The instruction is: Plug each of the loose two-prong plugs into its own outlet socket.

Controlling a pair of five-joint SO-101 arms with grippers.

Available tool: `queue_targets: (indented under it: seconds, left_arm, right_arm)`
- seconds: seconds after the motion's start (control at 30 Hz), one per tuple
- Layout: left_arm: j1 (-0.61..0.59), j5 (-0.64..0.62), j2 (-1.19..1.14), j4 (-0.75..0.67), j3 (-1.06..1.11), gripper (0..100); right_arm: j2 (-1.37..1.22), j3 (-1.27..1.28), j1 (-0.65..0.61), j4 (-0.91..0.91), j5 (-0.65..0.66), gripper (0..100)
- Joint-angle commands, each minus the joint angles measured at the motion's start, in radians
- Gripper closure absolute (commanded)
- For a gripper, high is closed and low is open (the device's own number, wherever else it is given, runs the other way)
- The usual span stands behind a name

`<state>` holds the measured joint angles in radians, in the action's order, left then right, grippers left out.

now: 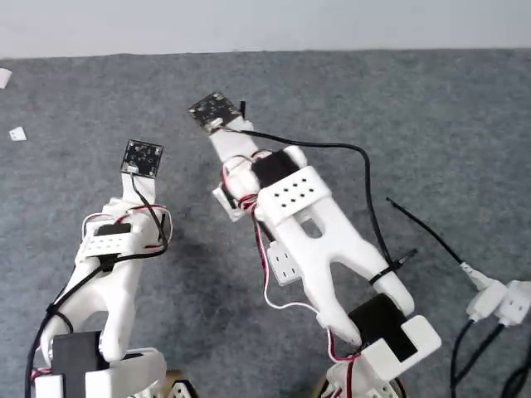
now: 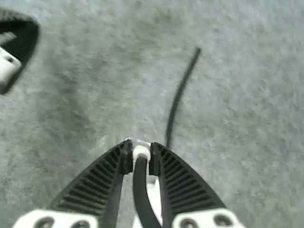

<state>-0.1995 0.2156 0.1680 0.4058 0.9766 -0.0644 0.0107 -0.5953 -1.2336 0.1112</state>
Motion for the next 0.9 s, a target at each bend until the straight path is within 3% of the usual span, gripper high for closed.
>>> queue_targets:
  seconds: [0.0,0.13,0.2,0.33,0.5,0.87]
  left_arm:
    - [-0.049,-0.02,0.04,-0.031,-0.027,99]
    - [-0.123,-0.146,0.029,-0.029,-0.081,99]
    - [-0.133,-0.147,0.029,-0.031,-0.082,98]
    - [-0.132,-0.002,0.029,-0.031,-0.059,98]
    - [-0.083,0.157,0.035,-0.031,-0.018,99]
    - [-0.077,0.224,0.041,-0.029,0.007,99]
  right_arm:
    - [0.076,-0.06,0.036,-0.113,0.014,99.0]
    - [0.153,0.023,0.079,-0.166,0.011,99.0]
    - [0.199,0.104,0.091,-0.117,0.012,99.0]
    - [0.257,0.245,0.094,0.019,0.015,99.0]
    - [0.259,0.284,0.104,0.062,0.015,99.0]
    - [0.268,0.39,0.127,0.097,0.014,99.0]
